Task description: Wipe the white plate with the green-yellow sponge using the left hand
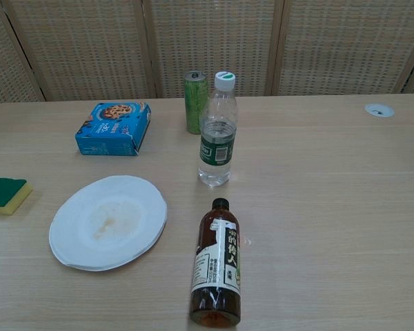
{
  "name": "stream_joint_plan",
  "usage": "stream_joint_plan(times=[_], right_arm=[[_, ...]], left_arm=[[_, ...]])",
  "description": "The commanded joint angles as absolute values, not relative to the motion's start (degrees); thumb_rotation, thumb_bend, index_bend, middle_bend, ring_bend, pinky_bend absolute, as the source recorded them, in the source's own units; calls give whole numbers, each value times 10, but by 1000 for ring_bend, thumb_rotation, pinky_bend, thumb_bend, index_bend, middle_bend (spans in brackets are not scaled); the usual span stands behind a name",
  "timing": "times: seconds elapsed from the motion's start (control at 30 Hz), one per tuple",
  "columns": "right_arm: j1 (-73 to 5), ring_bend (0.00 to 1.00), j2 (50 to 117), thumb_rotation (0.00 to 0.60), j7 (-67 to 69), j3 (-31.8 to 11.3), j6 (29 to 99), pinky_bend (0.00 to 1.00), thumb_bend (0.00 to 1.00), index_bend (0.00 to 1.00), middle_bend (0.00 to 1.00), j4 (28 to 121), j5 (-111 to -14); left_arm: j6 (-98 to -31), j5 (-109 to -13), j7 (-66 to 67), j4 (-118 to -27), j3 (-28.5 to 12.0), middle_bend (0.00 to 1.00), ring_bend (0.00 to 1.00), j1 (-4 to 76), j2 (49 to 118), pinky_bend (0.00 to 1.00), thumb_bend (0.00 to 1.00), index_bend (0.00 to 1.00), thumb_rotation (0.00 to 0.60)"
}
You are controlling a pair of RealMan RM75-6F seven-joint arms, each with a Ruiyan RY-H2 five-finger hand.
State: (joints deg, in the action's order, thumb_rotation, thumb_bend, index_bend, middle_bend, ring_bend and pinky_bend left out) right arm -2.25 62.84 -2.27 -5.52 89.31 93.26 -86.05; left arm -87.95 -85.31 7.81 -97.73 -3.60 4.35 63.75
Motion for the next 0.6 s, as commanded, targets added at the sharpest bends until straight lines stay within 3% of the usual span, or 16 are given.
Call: stream_joint_plan(times=[0.03, 0.33, 0.6], right_arm=[[-23, 0, 629, 600, -22, -55, 894, 0, 0, 0, 0, 932, -861], [-23, 0, 629, 600, -19, -54, 892, 0, 0, 0, 0, 932, -862], [-27, 0, 632, 600, -23, -57, 882, 0, 0, 0, 0, 930, -851]], left_arm=[[-874, -849, 77, -981, -35, 0, 0, 44, 634, 0, 0, 0, 600], [-849, -841, 72, -965, -40, 0, 0, 59, 639, 0, 0, 0, 600], [-667, -786, 21, -827, -64, 0, 0, 161, 684, 0, 0, 0, 600]])
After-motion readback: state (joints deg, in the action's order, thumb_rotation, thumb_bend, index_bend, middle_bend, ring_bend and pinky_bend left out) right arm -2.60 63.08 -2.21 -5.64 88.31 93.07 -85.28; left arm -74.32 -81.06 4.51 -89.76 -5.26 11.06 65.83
